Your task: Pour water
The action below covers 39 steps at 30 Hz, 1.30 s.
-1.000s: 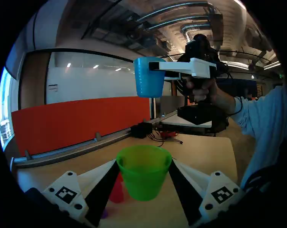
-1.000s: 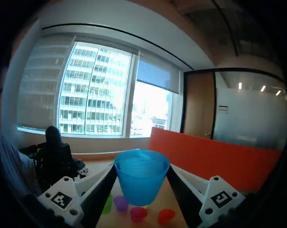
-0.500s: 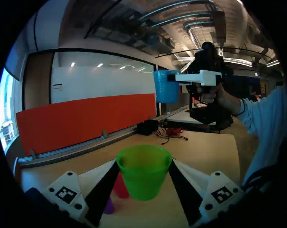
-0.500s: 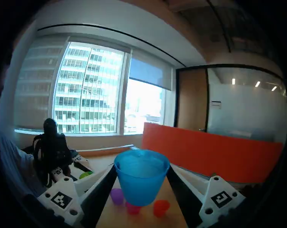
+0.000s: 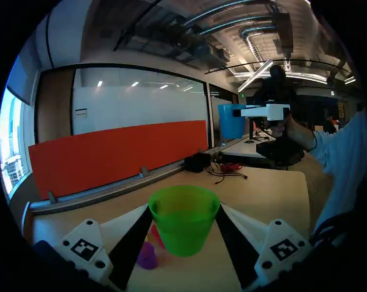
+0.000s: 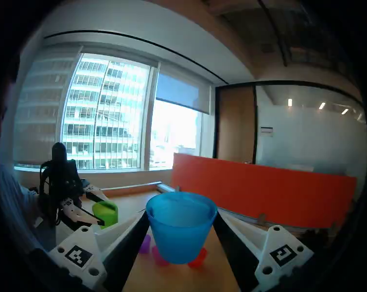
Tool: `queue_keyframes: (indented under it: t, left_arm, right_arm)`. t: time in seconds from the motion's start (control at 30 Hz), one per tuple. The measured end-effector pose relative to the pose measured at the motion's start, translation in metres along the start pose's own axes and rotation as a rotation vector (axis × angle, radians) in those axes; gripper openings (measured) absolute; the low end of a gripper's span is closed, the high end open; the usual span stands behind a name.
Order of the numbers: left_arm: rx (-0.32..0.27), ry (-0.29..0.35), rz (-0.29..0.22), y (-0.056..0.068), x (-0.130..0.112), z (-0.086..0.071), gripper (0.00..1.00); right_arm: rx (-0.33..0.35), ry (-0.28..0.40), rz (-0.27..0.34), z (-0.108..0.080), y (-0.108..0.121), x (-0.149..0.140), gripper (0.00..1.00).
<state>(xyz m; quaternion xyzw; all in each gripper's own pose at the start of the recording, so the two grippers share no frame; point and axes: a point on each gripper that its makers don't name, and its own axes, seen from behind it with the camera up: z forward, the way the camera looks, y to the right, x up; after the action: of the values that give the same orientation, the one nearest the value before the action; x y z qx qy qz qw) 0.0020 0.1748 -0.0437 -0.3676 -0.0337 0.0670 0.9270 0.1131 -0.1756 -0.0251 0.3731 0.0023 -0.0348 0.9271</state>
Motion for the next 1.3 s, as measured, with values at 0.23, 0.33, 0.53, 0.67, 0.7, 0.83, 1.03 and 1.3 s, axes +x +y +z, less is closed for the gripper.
queue_keyframes:
  t: [0.23, 0.33, 0.53, 0.67, 0.7, 0.83, 1.03, 1.3]
  left_arm:
    - [0.014, 0.001, 0.004, -0.007, 0.005, -0.01, 0.86]
    - [0.018, -0.004, 0.007, -0.009, 0.005, -0.011, 0.87]
    - [0.017, -0.019, 0.004, -0.011, -0.002, -0.01, 0.87]
    - [0.012, -0.033, -0.001, -0.011, -0.009, -0.008, 0.87]
    - [0.011, -0.037, -0.002, -0.011, -0.01, -0.008, 0.87]
    - [0.007, -0.056, -0.008, -0.012, -0.018, -0.006, 0.87]
    - [-0.008, -0.086, -0.016, -0.011, -0.031, -0.004, 0.87]
    - [-0.027, -0.132, -0.016, -0.008, -0.049, 0.0, 0.87]
  right_arm:
    - [-0.014, -0.006, 0.015, -0.007, 0.007, -0.007, 0.92]
    - [-0.01, -0.003, 0.02, -0.007, 0.006, -0.008, 0.92]
    - [0.002, -0.018, 0.016, -0.005, 0.004, -0.018, 0.92]
    - [0.011, -0.033, 0.011, -0.003, 0.003, -0.027, 0.92]
    - [0.013, -0.037, 0.011, -0.003, 0.002, -0.029, 0.92]
    - [0.025, -0.055, 0.014, -0.002, 0.001, -0.04, 0.92]
    - [0.047, -0.096, 0.006, 0.0, -0.001, -0.058, 0.92]
    - [0.067, -0.152, 0.001, 0.002, -0.002, -0.086, 0.92]
